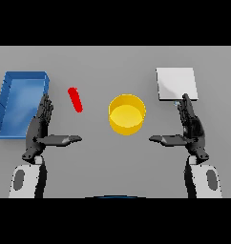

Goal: Pick up the red beaker and tilt it to pour out 1 green nut into yellow bowl. Pick up the yellow bowl and place it on the metallic measuring scale.

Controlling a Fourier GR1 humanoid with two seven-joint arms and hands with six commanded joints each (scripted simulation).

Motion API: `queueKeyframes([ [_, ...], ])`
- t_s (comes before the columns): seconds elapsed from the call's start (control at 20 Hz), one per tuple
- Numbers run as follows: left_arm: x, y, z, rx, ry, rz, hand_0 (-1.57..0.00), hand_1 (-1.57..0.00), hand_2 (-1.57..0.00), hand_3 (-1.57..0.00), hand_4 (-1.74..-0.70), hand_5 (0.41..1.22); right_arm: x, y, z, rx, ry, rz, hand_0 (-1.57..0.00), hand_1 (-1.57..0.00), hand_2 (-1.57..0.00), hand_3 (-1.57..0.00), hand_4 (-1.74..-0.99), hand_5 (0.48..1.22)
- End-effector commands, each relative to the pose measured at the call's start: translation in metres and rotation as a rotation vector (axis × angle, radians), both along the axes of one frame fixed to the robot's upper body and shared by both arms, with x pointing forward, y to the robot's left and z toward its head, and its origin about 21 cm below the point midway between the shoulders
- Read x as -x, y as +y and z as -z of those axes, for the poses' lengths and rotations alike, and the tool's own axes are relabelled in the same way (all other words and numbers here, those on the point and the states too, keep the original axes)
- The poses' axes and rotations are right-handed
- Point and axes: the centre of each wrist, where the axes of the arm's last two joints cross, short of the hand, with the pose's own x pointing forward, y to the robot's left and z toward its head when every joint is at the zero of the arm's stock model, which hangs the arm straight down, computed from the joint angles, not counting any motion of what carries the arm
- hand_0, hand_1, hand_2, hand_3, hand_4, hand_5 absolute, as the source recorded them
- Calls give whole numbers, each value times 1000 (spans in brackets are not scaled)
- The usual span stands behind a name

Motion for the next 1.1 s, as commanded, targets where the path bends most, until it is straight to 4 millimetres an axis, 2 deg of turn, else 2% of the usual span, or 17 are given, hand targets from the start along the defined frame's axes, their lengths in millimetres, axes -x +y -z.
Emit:
queueKeyframes([
  [0.0,0,0,0,0,-1,-1,1,1,1,1,-1151,599,1,-1,0,0,-1,1,1,1,1,1,-1167,599],
  [0.25,2,3,-1,1,-10,-3,1,1,1,1,-1151,599,9,-6,1,2,-2,3,1,1,1,1,-1167,599],
  [0.3,11,6,-5,-65,-36,29,1,1,1,1,-1151,599,18,-9,-1,161,-75,2,1,1,1,1,-1167,599],
  [0.4,22,6,-13,-131,-40,58,1,1,1,1,-1158,599,30,-3,-4,295,-126,-5,1,1,1,1,-1162,594],
  [0.65,26,2,-15,-176,-6,91,1,1,1,1,-1164,603,35,-1,-7,330,-127,-1,1,1,1,1,-1183,596],
  [0.8,21,-2,-10,-200,13,100,1,1,1,1,-1163,604,36,-2,-10,298,-119,-20,1,1,1,1,-1212,607],
  [0.9,6,-10,-2,-201,33,108,1,1,1,1,-1191,611,38,-1,-10,297,-130,-30,1,1,1,1,-1230,617],
  [1.05,-12,-12,4,-238,29,113,1,1,1,1,-1222,626,36,-1,-11,295,-142,-38,1,1,1,1,-1256,631],
])
